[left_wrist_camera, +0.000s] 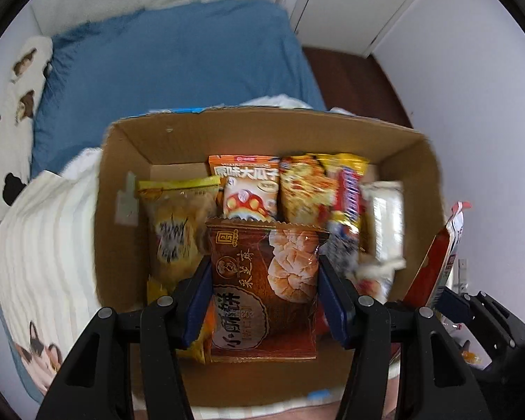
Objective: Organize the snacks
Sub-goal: 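Carry both packets into the box and open both tools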
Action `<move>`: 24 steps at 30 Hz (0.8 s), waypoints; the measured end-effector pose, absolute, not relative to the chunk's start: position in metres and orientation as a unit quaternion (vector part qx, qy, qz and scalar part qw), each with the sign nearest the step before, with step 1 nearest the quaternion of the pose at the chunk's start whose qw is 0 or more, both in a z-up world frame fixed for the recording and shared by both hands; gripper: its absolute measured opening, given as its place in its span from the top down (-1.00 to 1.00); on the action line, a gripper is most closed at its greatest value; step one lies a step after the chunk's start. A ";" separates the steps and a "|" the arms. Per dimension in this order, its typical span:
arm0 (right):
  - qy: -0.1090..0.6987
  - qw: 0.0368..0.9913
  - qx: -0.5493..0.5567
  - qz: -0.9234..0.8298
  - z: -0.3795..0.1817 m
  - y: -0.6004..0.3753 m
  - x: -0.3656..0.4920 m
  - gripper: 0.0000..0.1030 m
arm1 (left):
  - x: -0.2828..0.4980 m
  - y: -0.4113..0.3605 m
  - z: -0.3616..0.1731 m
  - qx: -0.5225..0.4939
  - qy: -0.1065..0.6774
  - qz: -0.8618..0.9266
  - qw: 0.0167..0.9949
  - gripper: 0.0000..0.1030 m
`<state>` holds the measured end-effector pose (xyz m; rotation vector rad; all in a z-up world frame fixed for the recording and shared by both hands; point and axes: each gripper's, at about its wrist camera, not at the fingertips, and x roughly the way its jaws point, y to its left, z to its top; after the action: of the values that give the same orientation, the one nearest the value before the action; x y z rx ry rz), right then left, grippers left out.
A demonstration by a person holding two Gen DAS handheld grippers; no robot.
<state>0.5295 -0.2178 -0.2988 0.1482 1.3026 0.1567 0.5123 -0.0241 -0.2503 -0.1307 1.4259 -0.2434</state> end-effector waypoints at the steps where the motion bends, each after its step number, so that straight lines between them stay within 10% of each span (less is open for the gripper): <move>1: 0.611 0.786 0.063 0.069 -0.310 -0.214 0.537 0.11 | 0.520 -0.023 -0.259 -0.061 0.660 -0.107 0.741 -0.05; 10: 0.670 0.737 0.063 0.060 -0.387 -0.212 0.573 0.06 | 0.553 -0.017 -0.315 -0.065 0.709 -0.100 0.695 -0.07; 12: 0.677 0.732 0.064 0.052 -0.392 -0.214 0.575 -0.29 | 0.554 -0.011 -0.319 -0.081 0.712 -0.098 0.691 -0.12; 16: 0.677 0.731 0.076 0.047 -0.393 -0.222 0.576 -0.78 | 0.552 -0.006 -0.314 -0.075 0.705 -0.093 0.699 -0.98; 24: 0.664 0.744 0.066 0.034 -0.369 -0.228 0.564 -0.88 | 0.535 0.001 -0.292 -0.078 0.687 -0.091 0.716 -0.99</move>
<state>0.5637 -0.2284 -0.3692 0.1438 1.4538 0.0747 0.5352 0.0006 -0.2924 -0.1731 1.5212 -0.2010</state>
